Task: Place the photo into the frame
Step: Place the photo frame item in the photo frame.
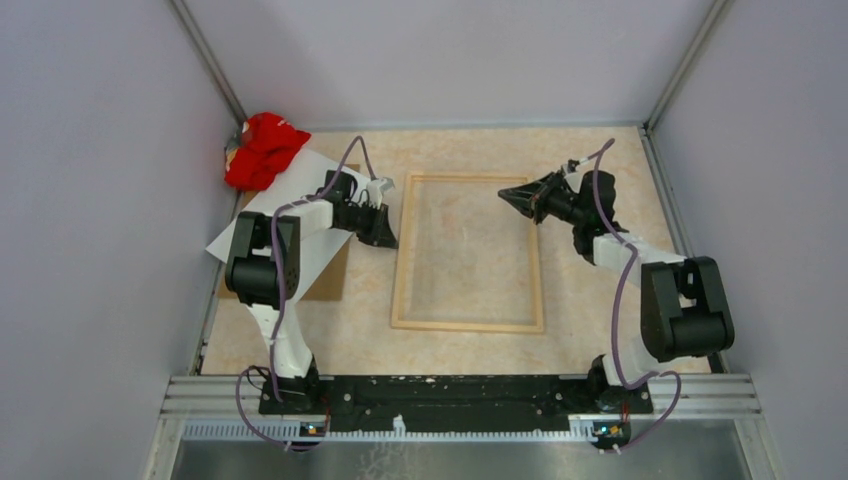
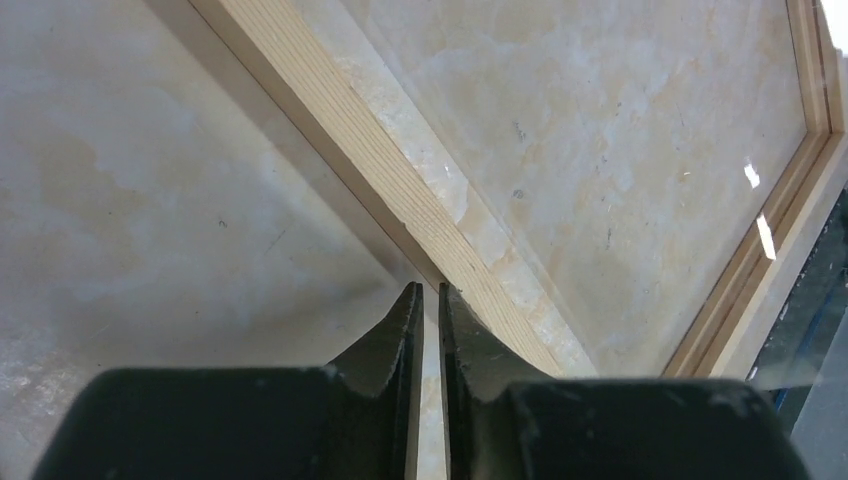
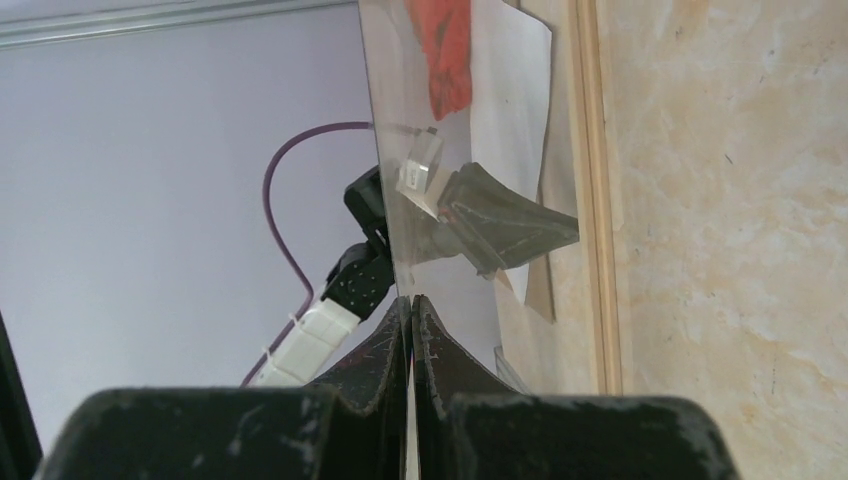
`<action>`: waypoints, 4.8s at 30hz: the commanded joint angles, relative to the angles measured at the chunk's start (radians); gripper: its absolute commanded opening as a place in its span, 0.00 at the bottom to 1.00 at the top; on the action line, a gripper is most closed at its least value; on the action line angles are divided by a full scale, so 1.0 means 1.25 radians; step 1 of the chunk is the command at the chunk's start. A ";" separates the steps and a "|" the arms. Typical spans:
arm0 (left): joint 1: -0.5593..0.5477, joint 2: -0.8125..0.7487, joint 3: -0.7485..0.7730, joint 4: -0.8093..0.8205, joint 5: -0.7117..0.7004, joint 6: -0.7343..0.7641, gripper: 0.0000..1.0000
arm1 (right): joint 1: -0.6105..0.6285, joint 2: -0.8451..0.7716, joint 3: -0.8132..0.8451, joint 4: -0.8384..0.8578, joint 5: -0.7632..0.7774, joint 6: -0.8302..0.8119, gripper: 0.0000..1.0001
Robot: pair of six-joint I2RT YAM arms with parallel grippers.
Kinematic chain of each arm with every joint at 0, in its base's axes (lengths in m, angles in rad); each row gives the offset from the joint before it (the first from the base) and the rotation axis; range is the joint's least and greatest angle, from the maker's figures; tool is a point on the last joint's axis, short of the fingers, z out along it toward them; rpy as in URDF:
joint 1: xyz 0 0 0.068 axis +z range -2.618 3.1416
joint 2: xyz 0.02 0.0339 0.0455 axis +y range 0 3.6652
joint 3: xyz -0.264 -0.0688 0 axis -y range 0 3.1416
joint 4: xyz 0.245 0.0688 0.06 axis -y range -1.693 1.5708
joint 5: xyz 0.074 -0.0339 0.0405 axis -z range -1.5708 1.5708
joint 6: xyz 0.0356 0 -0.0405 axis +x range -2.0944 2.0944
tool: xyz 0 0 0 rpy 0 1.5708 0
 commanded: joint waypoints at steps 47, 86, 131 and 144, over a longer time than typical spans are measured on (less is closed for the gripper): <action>0.001 -0.014 -0.033 0.041 0.026 -0.006 0.28 | 0.058 -0.026 -0.074 0.203 0.066 0.177 0.00; 0.000 -0.018 -0.031 0.024 0.031 0.007 0.22 | -0.037 0.044 -0.059 -0.023 0.032 -0.136 0.00; -0.021 -0.006 -0.030 0.020 0.042 0.006 0.20 | -0.071 0.094 -0.128 -0.006 0.020 -0.118 0.00; -0.026 -0.008 -0.031 0.018 0.044 0.008 0.19 | 0.031 -0.011 -0.048 -0.094 0.100 -0.061 0.00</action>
